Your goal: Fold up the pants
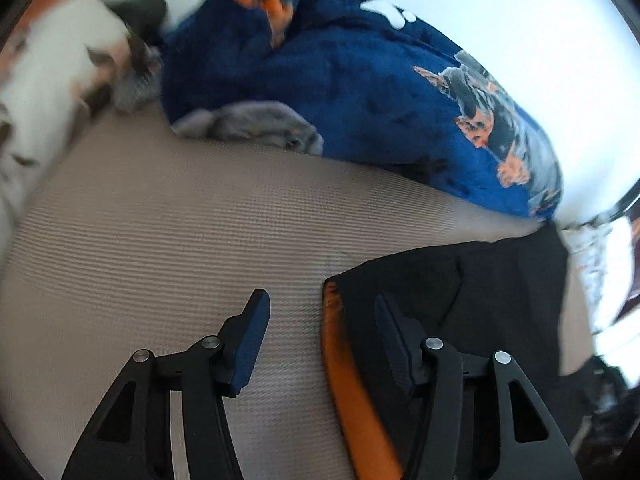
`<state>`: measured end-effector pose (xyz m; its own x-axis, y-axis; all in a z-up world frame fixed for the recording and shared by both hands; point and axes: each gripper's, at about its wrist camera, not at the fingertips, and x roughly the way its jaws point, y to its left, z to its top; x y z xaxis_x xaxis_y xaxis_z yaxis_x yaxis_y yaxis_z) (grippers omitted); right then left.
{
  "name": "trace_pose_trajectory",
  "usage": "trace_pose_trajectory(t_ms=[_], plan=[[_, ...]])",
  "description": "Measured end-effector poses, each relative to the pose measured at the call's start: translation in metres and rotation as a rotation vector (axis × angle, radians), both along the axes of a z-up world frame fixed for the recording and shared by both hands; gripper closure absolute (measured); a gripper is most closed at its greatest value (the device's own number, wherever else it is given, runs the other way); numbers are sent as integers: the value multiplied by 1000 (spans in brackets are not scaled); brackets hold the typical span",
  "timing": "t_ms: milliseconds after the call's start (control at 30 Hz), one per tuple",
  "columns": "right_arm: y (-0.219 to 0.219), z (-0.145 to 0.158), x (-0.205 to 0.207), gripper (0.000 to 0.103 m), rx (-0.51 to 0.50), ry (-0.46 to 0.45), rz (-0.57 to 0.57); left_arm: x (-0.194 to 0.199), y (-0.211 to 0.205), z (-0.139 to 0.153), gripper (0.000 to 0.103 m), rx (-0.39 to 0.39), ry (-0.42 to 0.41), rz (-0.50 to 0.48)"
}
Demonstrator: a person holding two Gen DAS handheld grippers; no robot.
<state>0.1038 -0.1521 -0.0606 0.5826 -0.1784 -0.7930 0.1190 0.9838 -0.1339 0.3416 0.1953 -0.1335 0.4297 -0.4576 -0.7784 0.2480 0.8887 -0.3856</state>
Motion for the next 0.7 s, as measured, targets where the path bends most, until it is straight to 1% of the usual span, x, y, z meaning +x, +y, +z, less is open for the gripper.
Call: trace_pose_trajectory(t_ms=[33, 100, 133, 167, 200, 233, 267, 300, 333, 400, 433, 467, 500, 600, 700], plan=[[0, -2, 2, 1, -1, 5, -3, 4, -4, -3, 47, -12, 11, -23], [-2, -5, 5, 1, 6, 17, -5, 11, -14, -9, 47, 23, 33, -65], [-2, -7, 6, 1, 8, 20, -6, 13, -18, -10, 47, 37, 22, -76], [-2, -8, 6, 1, 10, 25, -5, 13, -20, -9, 50, 29, 16, -83], [-2, -9, 6, 1, 10, 28, -3, 14, -20, -11, 74, 18, 23, -72], [-1, -9, 7, 1, 10, 29, -1, 13, -21, -12, 90, 9, 21, -68], [-1, -9, 7, 1, 10, 30, 0, 9, -23, -11, 90, 17, -2, -60], [-1, -9, 7, 1, 12, 28, -1, 5, -26, -8, 93, 37, -29, -50], [-2, -9, 8, 1, 19, 27, -1, -4, -32, -3, 94, 75, -68, -31], [-6, -8, 9, 1, 50, 29, 3, -23, -39, 11, 94, 99, -143, -1], [-11, -7, 10, 1, 85, 36, 10, -42, -43, 25, 94, 90, -215, 5], [-16, -6, 12, 1, 127, 42, 18, -58, -47, 35, 94, 76, -264, -1], [-24, -3, 15, 1, 190, 43, 26, -73, -52, 46, 94, 70, -308, -15], [-51, 4, 25, 0, 378, 43, 26, -140, -68, 80, 94, 93, -486, -56], [-90, 7, 42, 1, 647, 39, -7, -192, -75, 96, 94, 70, -556, -74]])
